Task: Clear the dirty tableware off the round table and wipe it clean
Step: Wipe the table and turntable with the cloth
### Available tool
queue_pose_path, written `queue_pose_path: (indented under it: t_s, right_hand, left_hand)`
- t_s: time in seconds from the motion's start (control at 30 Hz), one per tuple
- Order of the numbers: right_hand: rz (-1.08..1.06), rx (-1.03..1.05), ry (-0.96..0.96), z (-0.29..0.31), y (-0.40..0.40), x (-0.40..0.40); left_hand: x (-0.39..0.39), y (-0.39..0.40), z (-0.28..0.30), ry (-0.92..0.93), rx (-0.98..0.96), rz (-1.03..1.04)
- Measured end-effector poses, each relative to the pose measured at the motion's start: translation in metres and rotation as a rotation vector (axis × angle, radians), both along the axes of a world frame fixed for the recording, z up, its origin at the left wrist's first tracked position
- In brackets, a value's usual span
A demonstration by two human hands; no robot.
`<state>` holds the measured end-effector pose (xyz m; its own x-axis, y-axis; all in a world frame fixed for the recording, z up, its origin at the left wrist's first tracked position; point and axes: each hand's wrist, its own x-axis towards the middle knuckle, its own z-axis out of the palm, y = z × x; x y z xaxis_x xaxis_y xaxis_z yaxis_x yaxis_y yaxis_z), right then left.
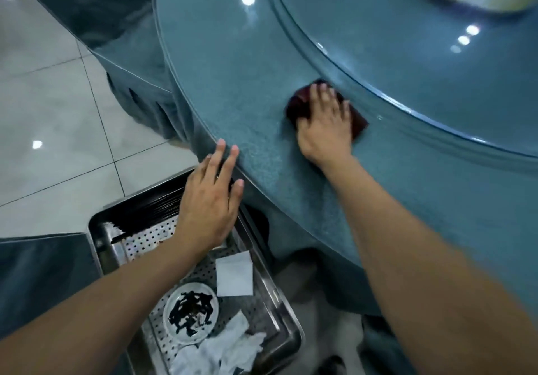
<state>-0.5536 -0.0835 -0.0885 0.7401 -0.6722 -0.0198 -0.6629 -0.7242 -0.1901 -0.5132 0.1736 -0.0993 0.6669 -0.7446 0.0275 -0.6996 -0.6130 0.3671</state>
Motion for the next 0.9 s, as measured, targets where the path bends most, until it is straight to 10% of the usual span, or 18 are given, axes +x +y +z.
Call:
queue_pose_path:
  t_s: [0.27,0.63,0.9]
  right_hand:
    - [0.585,0.073,-0.039,0.008,0.077,0.047]
    - [-0.016,0.035,-0.025,0.001,-0.015,0.049]
    - [0.511,0.059,-0.021,0.008,0.079,0.182]
  left_hand:
    - [0.016,0.014,0.007,-0.013,-0.212,0.058]
    - [0.025,0.007,-0.008,0.082,-0.009,0.030]
    - [0.026,0.007,-0.013,0.092,-0.001,0.014]
